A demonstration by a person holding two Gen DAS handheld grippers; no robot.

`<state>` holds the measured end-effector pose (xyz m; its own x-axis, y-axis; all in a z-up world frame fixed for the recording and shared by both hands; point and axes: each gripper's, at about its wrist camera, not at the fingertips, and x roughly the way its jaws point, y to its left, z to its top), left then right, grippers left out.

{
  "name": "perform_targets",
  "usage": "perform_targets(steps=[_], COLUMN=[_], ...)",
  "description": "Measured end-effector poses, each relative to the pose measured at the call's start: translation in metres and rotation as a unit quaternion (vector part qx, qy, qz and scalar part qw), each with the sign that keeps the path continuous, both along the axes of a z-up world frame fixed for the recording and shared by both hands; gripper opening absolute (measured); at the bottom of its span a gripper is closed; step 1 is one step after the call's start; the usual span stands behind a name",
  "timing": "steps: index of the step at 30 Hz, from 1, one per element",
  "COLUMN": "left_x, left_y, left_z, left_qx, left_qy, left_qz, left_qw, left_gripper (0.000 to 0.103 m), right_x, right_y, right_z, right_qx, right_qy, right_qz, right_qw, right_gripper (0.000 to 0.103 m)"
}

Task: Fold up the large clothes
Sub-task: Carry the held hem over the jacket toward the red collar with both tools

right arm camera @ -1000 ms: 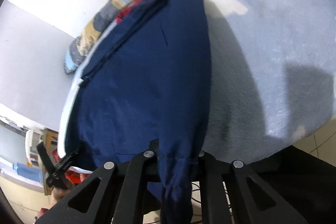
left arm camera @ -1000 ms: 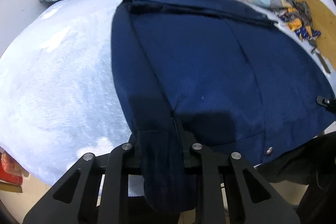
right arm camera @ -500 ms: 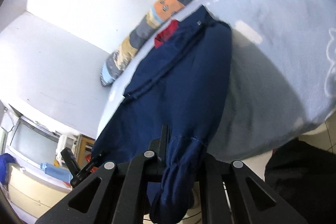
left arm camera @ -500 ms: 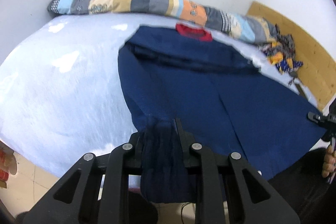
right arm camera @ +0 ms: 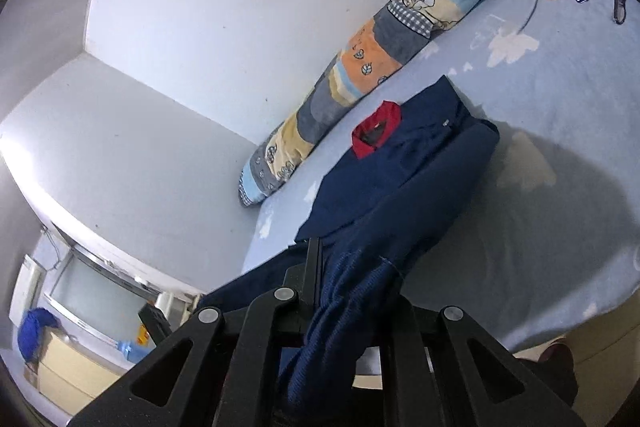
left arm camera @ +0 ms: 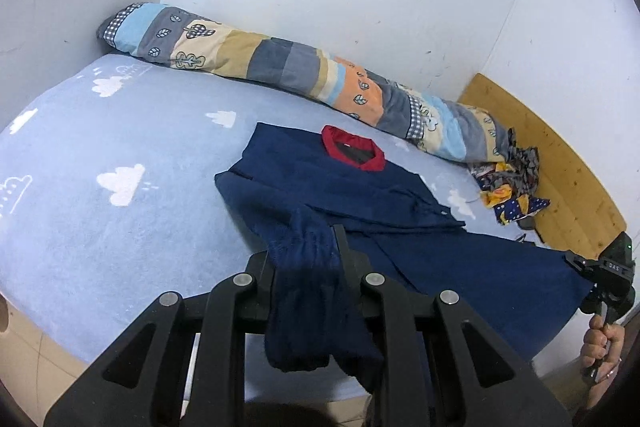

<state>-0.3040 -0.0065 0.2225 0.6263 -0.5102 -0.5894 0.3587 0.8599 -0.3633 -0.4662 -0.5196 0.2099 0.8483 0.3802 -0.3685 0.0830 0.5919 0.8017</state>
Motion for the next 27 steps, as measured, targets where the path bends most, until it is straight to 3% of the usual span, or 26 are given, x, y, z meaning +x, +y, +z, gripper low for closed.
perform_targets(steps=[6,14,27], left_x=[0.013,0.029,0.113], left_y=[-0.013,-0.045,-0.041], left_z=[0.013,0.035,0.035], left_qx=[-0.005,0.016,0.004], left_qy=[-0.009,-0.037,-0.018], left_qz=[-0.006,-0.023,0.038], left_qw=[0.9999,0.9989,0.9991], left_gripper=[0.018,0.018,0.018], right_x=[0.015,0.044,0.107], right_y=[-0.001,0.006,-0.048], right_z=[0.013,0.039,0.032], right_qx=[0.004,-0.035,0.035], right_qy=[-0.007,-0.020,-0.013], right_qz=[0.010,0.027,-0.007], right_qw=[1.000,0.999,0.999], right_gripper=[0.008,0.008,0.008])
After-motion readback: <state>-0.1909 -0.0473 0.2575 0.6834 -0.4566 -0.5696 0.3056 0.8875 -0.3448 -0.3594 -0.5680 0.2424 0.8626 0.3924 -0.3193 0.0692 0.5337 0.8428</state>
